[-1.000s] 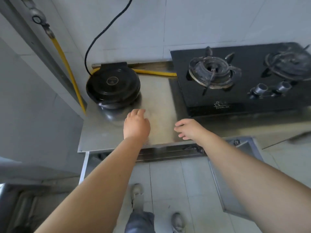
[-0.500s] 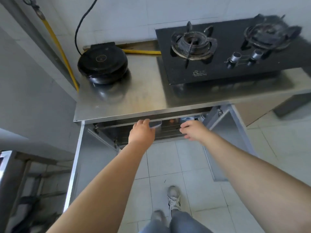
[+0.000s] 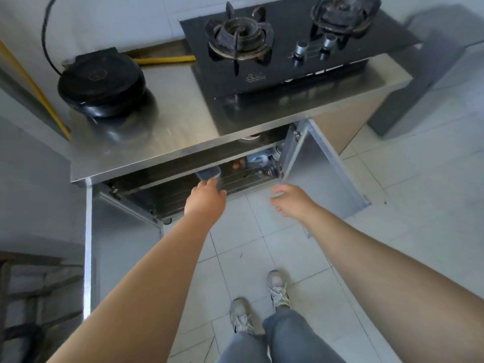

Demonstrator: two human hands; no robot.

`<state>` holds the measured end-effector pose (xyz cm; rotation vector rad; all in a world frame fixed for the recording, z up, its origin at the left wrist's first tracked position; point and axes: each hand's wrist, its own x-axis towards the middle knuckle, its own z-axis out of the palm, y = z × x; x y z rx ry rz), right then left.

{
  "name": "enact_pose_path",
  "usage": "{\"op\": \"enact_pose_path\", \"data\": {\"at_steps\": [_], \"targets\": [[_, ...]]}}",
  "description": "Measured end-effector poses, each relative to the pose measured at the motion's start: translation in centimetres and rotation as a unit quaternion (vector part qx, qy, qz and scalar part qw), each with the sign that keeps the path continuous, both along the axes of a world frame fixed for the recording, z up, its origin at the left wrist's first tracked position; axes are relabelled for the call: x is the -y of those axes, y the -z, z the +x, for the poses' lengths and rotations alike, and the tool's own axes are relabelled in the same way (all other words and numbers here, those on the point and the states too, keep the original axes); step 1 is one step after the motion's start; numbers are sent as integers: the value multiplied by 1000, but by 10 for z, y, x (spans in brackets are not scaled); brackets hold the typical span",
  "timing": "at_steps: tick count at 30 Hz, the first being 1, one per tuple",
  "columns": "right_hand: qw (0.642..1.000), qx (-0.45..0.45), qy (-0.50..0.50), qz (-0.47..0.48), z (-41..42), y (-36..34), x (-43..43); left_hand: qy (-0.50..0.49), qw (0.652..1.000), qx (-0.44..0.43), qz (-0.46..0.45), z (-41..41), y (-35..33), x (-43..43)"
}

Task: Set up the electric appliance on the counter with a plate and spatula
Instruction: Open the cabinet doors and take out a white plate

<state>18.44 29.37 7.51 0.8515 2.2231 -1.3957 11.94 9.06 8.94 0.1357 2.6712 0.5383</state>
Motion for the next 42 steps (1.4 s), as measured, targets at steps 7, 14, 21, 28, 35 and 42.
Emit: {"op": "enact_pose_path", "data": {"at_steps": [7,14,21,28,35,42], "targets": [[997,-14,67,31,47,-4,-86,70,997,27,-1,33,-1,-86],[994,-31,92,50,90,-12,-190,100,995,28,5,73,8,-204],[992,-28,106,59,125,-17,-311,104,993,28,51,111,15,-337],[991,-21,125,34,109,-16,-371,79,995,16,60,98,17,-395],[992,0,129,19,55,-12,-396,25,993,27,117,39,20,-422],[993,0,116,-8,-22,-5,-412,-44,986,69,146,-30,19,-449]]}}
